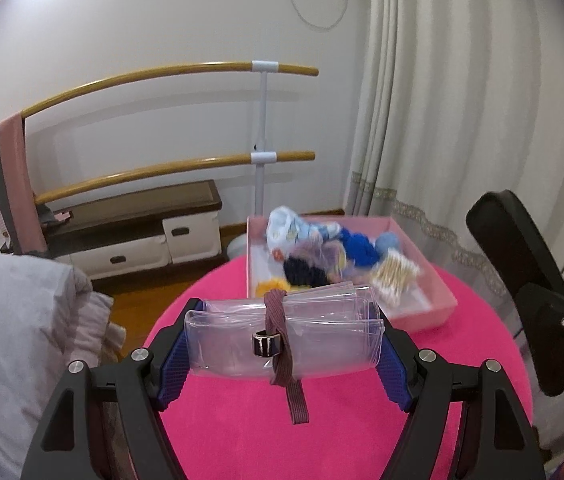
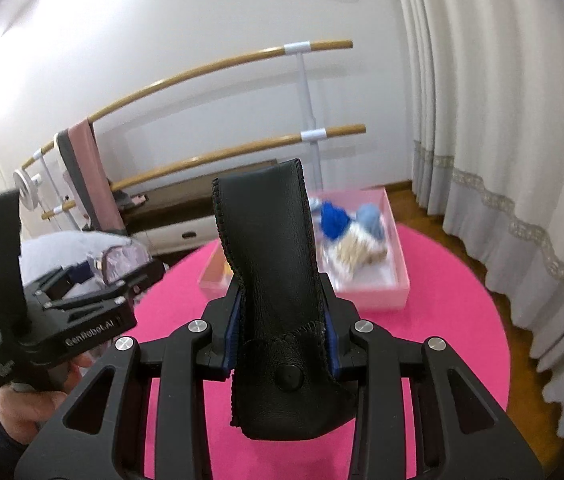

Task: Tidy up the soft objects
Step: 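Carry the plastic bag and black pouch over the pink box with both tools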

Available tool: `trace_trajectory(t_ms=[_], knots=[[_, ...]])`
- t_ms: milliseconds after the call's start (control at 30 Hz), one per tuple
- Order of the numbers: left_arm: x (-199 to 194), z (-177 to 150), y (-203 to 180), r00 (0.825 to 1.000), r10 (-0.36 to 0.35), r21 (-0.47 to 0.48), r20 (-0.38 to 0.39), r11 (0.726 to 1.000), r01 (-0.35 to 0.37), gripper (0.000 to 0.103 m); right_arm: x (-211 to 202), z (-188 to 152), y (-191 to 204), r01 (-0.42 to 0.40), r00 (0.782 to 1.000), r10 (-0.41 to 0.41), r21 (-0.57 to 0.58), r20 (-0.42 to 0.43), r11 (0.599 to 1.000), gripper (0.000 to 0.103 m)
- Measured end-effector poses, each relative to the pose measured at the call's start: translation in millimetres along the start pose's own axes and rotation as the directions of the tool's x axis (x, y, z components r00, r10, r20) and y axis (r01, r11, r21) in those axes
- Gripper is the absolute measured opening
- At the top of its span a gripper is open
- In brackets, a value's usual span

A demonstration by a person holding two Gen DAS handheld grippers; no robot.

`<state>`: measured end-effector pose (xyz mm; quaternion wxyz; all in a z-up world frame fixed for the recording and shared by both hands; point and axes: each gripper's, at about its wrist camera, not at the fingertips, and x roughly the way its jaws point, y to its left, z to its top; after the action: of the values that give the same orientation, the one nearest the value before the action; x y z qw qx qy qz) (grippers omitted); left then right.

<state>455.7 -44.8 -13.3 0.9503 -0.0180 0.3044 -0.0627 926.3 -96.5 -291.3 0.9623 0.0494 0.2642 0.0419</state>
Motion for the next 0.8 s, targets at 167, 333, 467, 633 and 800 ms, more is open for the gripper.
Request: trace_trajectory(t_ms=[167, 333, 467, 633, 800], knots=[[25, 35, 0, 1.000, -0.010, 0.002, 0.022, 1.000, 0.010, 0.074, 23, 36, -10, -0.009, 1.000, 0.009, 0.004, -0.005, 1.000, 0.031], [64, 67, -2, 1.000, -0.018, -0.001, 0.007, 1.000, 0.018, 0.074, 60, 60, -21, -0.032, 0.998, 0.034, 0.028, -0.049, 0.999, 0.031], [105, 87, -1, 0.999, -0.021, -0.010, -0.027, 1.000, 0.021, 0.074, 98, 75, -38, -0.051, 0.994, 0.058, 0.074, -0.097, 0.996, 0.032], [160, 106, -4, 0.996, -0.026, -0.019, -0.087, 1.000, 0.025, 0.074, 140, 76, -61, -0.043, 0.986, 0.063, 0.129, -0.155, 0.991, 0.032], [210, 116, -9, 0.989, -0.038, -0.023, -0.146, 0.999, 0.035, 0.074, 175, 65, -79, -0.030, 0.976, 0.065, 0.171, -0.208, 0.985, 0.032]])
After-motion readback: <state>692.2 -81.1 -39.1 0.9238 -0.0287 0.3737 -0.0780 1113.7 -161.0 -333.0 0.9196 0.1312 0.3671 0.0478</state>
